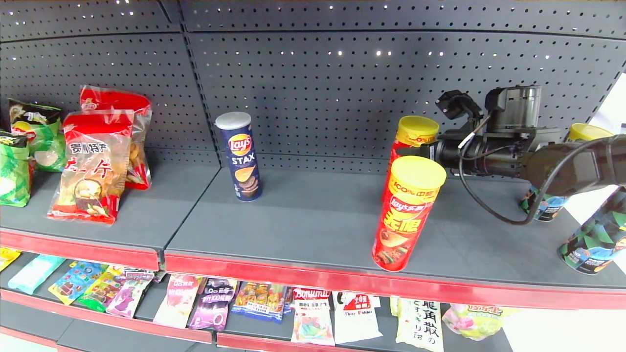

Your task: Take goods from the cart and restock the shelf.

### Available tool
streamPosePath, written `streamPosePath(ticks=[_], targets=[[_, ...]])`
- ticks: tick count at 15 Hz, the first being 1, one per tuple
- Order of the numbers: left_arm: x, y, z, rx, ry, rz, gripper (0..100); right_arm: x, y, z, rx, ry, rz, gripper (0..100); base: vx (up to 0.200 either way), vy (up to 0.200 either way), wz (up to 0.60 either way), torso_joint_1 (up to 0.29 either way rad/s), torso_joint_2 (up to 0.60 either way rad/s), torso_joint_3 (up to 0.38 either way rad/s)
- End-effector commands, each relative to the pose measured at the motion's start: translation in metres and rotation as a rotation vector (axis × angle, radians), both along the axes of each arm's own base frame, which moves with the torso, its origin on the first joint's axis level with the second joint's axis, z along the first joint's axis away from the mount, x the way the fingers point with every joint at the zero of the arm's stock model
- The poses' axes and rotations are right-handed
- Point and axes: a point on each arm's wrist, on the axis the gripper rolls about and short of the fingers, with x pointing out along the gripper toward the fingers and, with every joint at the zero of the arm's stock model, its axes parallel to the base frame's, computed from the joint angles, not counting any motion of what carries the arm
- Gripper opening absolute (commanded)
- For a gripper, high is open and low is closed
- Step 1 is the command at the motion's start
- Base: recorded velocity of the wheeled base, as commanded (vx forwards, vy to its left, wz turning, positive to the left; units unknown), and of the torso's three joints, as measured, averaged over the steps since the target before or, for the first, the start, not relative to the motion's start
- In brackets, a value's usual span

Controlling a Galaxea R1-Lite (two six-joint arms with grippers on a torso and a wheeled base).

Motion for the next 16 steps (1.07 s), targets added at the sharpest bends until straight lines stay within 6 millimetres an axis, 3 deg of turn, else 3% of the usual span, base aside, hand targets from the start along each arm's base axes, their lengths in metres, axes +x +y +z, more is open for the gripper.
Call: streamPosePath(ticks=[1, 3, 4, 9, 16], targets=[[0.000, 0.000, 0.000, 0.000, 0.000, 0.001, 100, 0.000, 0.000, -0.001, -0.002, 0.003, 0.001, 0, 0.000, 0.000, 0.00, 0.000, 0.00, 0.000], [0.000, 0.000, 0.000, 0.000, 0.000, 0.001, 100, -0.001, 0.001, -0.002, -0.004, 0.007, 0.003, 0, 0.000, 0.000, 0.00, 0.000, 0.00, 0.000], [0.000, 0.000, 0.000, 0.000, 0.000, 0.001, 100, -0.001, 0.001, -0.002, -0.005, 0.008, 0.005, 100, 0.000, 0.000, 0.00, 0.000, 0.00, 0.000], [0.000, 0.000, 0.000, 0.000, 0.000, 0.000, 100, -0.004, 0.003, 0.003, 0.004, -0.014, 0.010, 100, 0.000, 0.000, 0.00, 0.000, 0.00, 0.000], [0.000, 0.000, 0.000, 0.000, 0.000, 0.001, 100, -0.046, -0.015, 0.013, 0.014, -0.002, -0.027, 100, 0.000, 0.000, 0.00, 0.000, 0.00, 0.000]])
